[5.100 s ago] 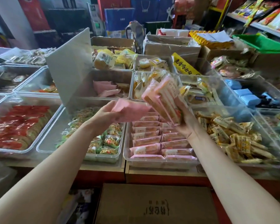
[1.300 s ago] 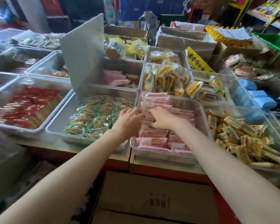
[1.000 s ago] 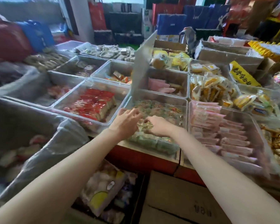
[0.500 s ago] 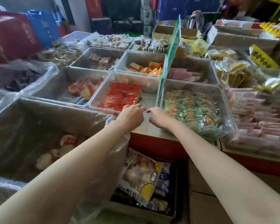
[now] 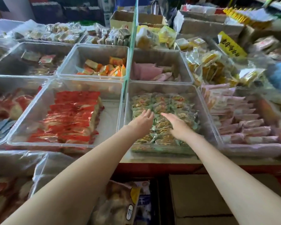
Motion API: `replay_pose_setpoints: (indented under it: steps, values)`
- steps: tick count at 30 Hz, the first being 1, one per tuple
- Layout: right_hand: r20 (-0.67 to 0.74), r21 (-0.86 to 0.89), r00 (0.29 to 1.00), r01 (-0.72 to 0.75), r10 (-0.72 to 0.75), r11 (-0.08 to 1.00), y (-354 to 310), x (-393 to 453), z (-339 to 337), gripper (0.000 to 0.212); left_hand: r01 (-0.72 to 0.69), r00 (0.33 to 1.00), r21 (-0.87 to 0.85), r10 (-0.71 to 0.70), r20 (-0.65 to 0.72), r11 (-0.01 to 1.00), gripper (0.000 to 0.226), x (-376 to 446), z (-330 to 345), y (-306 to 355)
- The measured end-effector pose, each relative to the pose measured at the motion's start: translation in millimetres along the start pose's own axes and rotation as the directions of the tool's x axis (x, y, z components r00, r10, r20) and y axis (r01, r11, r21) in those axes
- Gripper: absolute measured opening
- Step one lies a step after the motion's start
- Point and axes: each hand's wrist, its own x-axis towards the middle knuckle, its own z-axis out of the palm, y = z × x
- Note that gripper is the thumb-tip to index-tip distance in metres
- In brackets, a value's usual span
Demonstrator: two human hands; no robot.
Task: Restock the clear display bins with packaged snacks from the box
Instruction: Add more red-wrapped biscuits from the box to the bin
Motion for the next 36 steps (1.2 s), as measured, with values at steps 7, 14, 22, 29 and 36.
replay_pose_setpoints:
  steps: [7, 14, 22, 29, 36]
  values:
    - [0.183, -0.266, 0.979, 0.132, -0.085, 0.955, 15.3, 0.5, -2.1, 0.054, 0.199, 0.902, 0.223, -0.267, 0.339, 0.954, 0.052, 25.9, 8.2, 10.2]
    - [-0.086, -0.408, 0.988, 0.084, -0.130, 0.909, 4.9, 34.8, -15.2, 0.051, 0.104, 0.994, 0.207, -0.107, 0.003, 0.973, 0.042, 52.4, -17.0, -5.1]
    - [0.102, -0.416, 0.993, 0.094, -0.057, 0.904, 1.3, 55.1, 7.7, 0.058, 0.291, 0.920, 0.081, -0.302, 0.250, 0.953, 0.060, 67.1, 13.2, -7.4]
    - [-0.180, -0.196, 0.982, -0.091, 0.055, 0.976, 35.6, 82.0, -47.3, 0.053, 0.107, 0.990, 0.003, -0.106, -0.088, 0.994, 0.057, 109.0, -3.2, 19.1]
    - [0.147, -0.190, 0.980, -0.106, 0.135, 0.976, 63.5, 76.5, -21.1, 0.048, 0.073, 0.987, -0.038, -0.067, 0.143, 0.997, 0.067, 113.0, 28.4, 36.7]
